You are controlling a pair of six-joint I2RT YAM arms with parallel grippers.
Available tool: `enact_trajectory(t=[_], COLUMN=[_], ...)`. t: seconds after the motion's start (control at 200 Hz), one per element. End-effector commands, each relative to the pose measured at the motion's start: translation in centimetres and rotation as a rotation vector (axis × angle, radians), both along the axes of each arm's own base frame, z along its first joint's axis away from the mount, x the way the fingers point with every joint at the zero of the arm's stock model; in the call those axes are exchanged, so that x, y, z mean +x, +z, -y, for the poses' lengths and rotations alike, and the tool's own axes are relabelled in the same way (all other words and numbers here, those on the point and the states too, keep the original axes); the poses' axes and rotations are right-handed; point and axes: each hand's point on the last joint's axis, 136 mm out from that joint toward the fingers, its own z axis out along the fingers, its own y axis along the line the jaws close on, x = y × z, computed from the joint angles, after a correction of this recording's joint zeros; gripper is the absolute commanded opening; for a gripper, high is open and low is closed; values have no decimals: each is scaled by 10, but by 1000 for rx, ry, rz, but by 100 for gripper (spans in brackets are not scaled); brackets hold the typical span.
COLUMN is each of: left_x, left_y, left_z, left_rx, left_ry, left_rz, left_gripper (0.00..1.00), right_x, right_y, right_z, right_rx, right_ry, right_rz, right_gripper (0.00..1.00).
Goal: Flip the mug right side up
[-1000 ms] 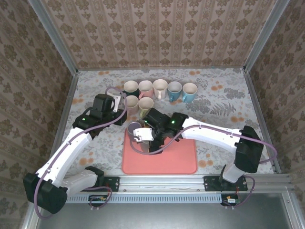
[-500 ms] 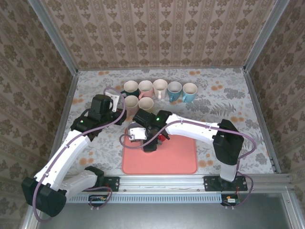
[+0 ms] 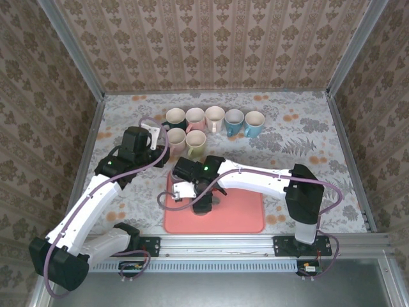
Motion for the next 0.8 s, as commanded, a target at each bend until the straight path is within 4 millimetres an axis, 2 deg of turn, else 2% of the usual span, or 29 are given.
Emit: enact_trajectory(t=[0.0,0.185,0.365,0.465,0.62,0.72,0.795], left_x=[0,0,0,0,1,2,2], left_y=[3,2,1,1,0,-1,-1], left_z=[-2,-1,-3,-3,-3,-2,-2], left_rx=[-20,-19,-13,-10,-10,-11,-12], left_ry=[12,11,14,15,18,17,17], left_rz=[12,7,10,11,7,3,4], left_gripper=[37,37,37,37,37,37,37], right_x=[-14,-8,-1,0,1,2,2], right_y=[-16,-35,-45,-44,-32,-10,16], right_z=[18,13,8,7,7,6,2], right_rx=[-115,-151,-156,-156,-135,-67,37], right_ry=[-23,-42,-41,-47,-53,-86,-125], right_rz=[-90,-88,-66,-67,-50,-61,-93], right_gripper=[82,88,84,72,36,31,30])
